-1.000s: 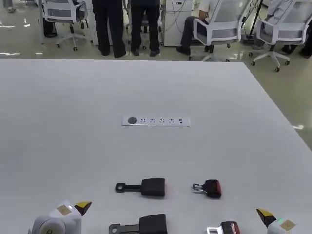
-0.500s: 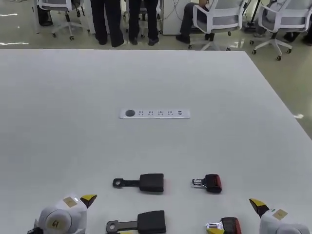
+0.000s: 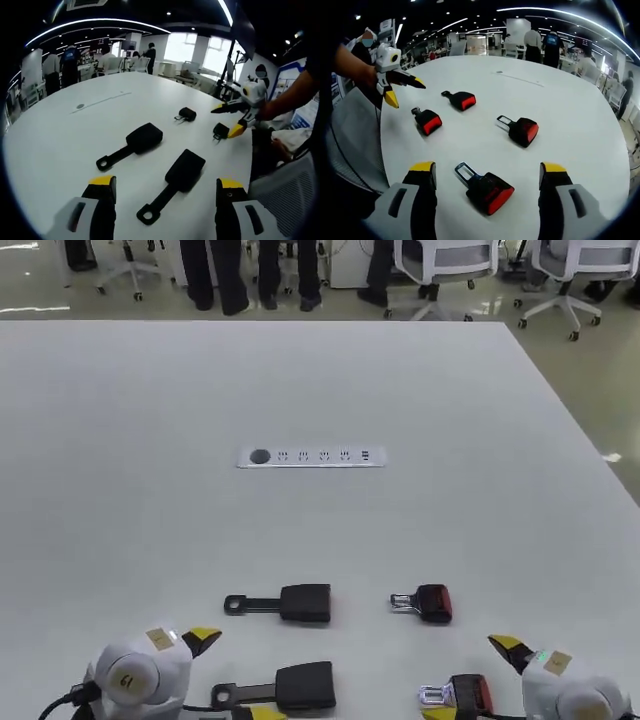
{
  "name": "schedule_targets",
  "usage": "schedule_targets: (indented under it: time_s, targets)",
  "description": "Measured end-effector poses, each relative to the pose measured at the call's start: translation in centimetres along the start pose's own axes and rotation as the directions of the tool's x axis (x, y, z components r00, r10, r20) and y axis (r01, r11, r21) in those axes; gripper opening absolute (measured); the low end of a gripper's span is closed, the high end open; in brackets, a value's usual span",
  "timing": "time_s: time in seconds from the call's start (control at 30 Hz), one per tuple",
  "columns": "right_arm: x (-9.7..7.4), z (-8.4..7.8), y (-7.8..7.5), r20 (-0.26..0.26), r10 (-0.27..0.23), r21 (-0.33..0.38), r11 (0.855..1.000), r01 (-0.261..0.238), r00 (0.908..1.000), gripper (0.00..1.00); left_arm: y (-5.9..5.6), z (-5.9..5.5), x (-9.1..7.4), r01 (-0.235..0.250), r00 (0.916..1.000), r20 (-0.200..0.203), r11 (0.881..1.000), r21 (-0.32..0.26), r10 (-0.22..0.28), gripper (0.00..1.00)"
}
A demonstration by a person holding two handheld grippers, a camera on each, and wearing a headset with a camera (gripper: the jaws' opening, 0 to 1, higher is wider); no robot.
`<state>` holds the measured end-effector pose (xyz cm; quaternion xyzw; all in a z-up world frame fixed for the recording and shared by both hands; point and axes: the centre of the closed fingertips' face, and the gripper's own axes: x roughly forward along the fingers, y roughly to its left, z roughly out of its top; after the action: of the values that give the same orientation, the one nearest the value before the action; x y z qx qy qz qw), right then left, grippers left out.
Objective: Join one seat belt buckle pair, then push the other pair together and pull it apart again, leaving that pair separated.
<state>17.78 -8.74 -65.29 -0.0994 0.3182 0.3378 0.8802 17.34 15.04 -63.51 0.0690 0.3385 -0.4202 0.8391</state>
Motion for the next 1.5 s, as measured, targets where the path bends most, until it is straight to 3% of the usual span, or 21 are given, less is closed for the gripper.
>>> schedule_targets:
  time_s: [0.23,0.4,0.57,0.73,0.8,1.17,1.37,1.4,1.5]
  targets:
    - [0.3,-0.5,0.5,-0.04,0.105,-0.032,0.994,-0.107,0.9936,0.82,-0.7,0.1,1.1,0.069,0.9971,-0.035,0.996,0.051,-0.067,0.79]
    - [0.3,-1.0,0.9,-0.076,0.175,-0.067,0.981,-0.18,0.9816,0.79,-0.8,-0.3,1.9,0.116,0.9912,-0.077,0.986,0.117,-0.108,0.76]
    - [0.3,-2.2,0.6,-0.132,0.24,-0.101,0.962,-0.254,0.9617,0.75,-1.2,-0.7,2.7,0.163,0.9811,-0.132,0.972,0.172,-0.141,0.73]
    - [0.2,-3.3,0.6,-0.184,0.287,-0.115,0.944,-0.31,0.9401,0.71,-1.6,-0.8,3.2,0.185,0.9749,-0.158,0.965,0.187,-0.157,0.7]
    - [0.1,-3.5,0.6,-0.194,0.298,-0.123,0.938,-0.324,0.9348,0.68,-2.2,-0.6,3.6,0.194,0.973,-0.163,0.962,0.193,-0.163,0.69]
    - [0.0,-4.3,0.7,-0.268,0.332,-0.172,0.907,-0.384,0.9044,0.57,-2.7,-1.3,4.9,0.227,0.9633,-0.192,0.951,0.21,-0.188,0.66]
    - [-0.1,-4.7,0.8,-0.303,0.331,-0.206,0.893,-0.401,0.8935,0.5,-2.6,-1.7,5.8,0.238,0.9599,-0.204,0.944,0.23,-0.193,0.65]
    - [0.0,-4.4,0.9,-0.291,0.334,-0.224,0.887,-0.403,0.8967,0.5,-2.5,-1.7,5.8,0.236,0.9601,-0.205,0.944,0.23,-0.19,0.65]
    - [-0.1,-4.3,0.9,-0.298,0.335,-0.211,0.89,-0.404,0.894,0.47,-2.6,-1.9,5.9,0.239,0.9589,-0.209,0.943,0.232,-0.192,0.63]
